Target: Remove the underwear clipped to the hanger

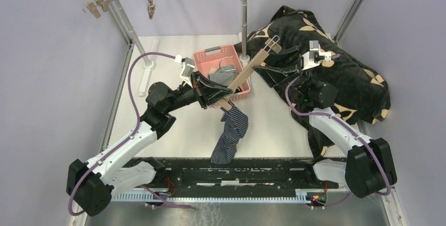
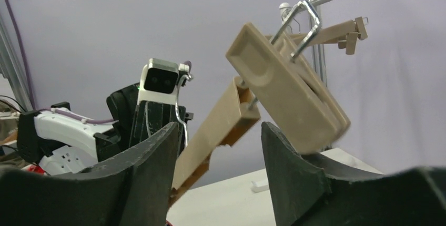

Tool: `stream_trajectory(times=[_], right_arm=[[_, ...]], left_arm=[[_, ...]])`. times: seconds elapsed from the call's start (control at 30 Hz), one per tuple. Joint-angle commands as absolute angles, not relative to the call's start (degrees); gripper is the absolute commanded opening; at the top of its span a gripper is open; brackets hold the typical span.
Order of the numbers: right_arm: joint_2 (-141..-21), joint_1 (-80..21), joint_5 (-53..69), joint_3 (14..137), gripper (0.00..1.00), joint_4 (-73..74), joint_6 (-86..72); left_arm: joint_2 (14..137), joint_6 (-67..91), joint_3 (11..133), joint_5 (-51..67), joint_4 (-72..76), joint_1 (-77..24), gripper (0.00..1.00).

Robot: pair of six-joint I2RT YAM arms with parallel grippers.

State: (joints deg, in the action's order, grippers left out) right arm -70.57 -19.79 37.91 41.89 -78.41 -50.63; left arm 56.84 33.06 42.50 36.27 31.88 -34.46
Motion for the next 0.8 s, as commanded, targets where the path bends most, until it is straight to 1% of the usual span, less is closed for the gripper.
stream_trajectory(times=[0.0, 0.03, 0.07, 0.33, 0.4, 0.57, 0.73, 0.77], right_arm=[[-71.44, -20.44, 38.65, 45.25, 0.60, -82.71, -52.60], [-71.63, -20.50, 38.87, 45.45, 0.55, -82.73, -52.61], [-71.85, -20.56, 39.05, 45.58, 0.54, -82.71, -52.63], [-72.62, -20.91, 39.77, 46.38, 0.53, -82.71, -52.95], [-72.65, -20.94, 39.89, 46.60, 0.41, -82.65, -52.91], [-72.85, -21.00, 40.01, 47.02, 0.02, -82.35, -53.23], [-72.21, -21.01, 39.25, 46.32, 0.01, -80.75, -51.90], [-71.79, -20.98, 38.95, 46.03, 0.01, -80.49, -51.38]], left_arm=[[58.47, 34.22, 46.66, 36.56, 37.74, -35.60, 0.03], [58.86, 34.01, 47.09, 36.56, 37.52, -35.78, 0.03], [59.29, 33.83, 47.51, 36.68, 37.33, -35.89, 0.03], [61.77, 32.83, 50.24, 36.69, 37.70, -36.62, 0.03], [62.40, 32.95, 50.66, 36.74, 37.98, -36.88, 0.03], [64.35, 33.31, 51.15, 35.99, 39.53, -37.34, 0.03], [66.52, 33.75, 52.23, 36.52, 40.30, -37.66, 0.03], [66.60, 33.68, 52.34, 36.56, 40.19, -37.62, 0.05]])
